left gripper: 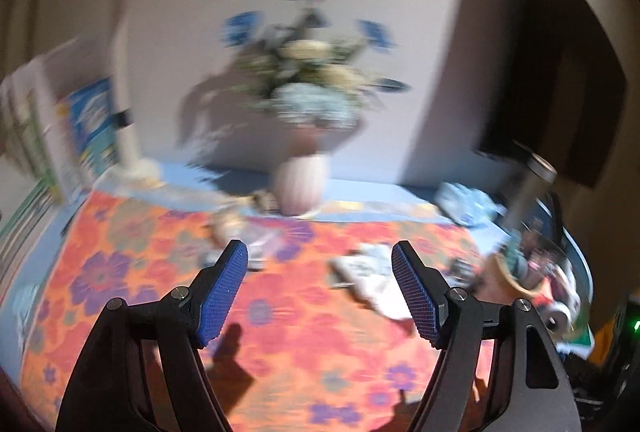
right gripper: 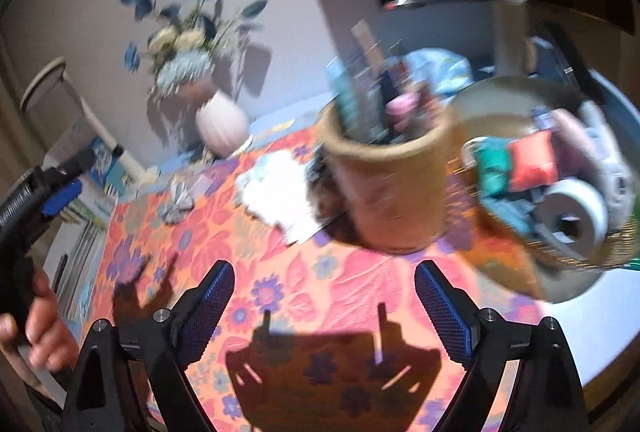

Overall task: Organize soft objects
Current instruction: 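Grasp the plaid bow with the left tool while the right tool grasps the white plush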

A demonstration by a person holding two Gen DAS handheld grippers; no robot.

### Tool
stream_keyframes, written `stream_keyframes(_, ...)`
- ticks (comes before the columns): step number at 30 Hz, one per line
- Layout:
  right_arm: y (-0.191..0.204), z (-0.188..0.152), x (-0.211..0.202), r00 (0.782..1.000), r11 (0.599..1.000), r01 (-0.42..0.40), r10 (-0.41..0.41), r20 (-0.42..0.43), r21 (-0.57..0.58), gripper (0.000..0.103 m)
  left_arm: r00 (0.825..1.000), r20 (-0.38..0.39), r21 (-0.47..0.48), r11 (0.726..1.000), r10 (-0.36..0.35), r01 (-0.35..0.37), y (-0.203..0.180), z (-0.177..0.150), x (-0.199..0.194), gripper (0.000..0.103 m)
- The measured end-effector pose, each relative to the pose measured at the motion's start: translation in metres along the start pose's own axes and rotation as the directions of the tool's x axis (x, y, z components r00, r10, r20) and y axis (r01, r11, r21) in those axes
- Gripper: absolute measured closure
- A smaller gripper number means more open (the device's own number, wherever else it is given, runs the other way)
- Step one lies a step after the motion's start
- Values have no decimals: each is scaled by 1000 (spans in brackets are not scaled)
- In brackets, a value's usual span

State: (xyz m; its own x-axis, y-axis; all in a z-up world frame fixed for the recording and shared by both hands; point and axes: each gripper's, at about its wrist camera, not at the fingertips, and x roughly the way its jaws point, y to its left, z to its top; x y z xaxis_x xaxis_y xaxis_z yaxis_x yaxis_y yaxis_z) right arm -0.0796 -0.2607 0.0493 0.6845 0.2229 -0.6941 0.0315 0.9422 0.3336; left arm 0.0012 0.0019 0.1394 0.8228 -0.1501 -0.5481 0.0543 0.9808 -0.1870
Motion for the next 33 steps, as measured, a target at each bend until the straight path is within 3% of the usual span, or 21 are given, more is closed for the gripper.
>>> stream_keyframes(7,45,-1,46,998,994,-10,3,-67,-109,12,988,-44,-57,987,145,-148,85,-7,20,30)
stream_keyframes(12,75,7,72,998,983,-6,-6,-67,-183,12,982,-110,-86,983,151,-161,122,-12,47,30)
stream_keyframes(16,99,18,96,997,971,-44,26,-79,-235,12,980,-165,-49,991,114,-124,119,-18,78,30)
stream_keyframes(21,108,34,119,998,966,-18,2,-63,-258,12,967,-241,70,996,79,-64,93,-21,135,30)
stream_keyframes(29,110,73,163,997,960,18,-37,-65,-278,12,948,-295,147,986,121,-80,75,-31,198,30)
stream_keyframes(31,108,77,176,995,958,36,-60,-79,-285,12,947,-298,156,985,119,-75,75,-33,202,38)
stream_keyframes(33,104,79,187,992,955,63,-92,-89,-289,12,948,-299,151,986,112,-69,76,-33,202,56)
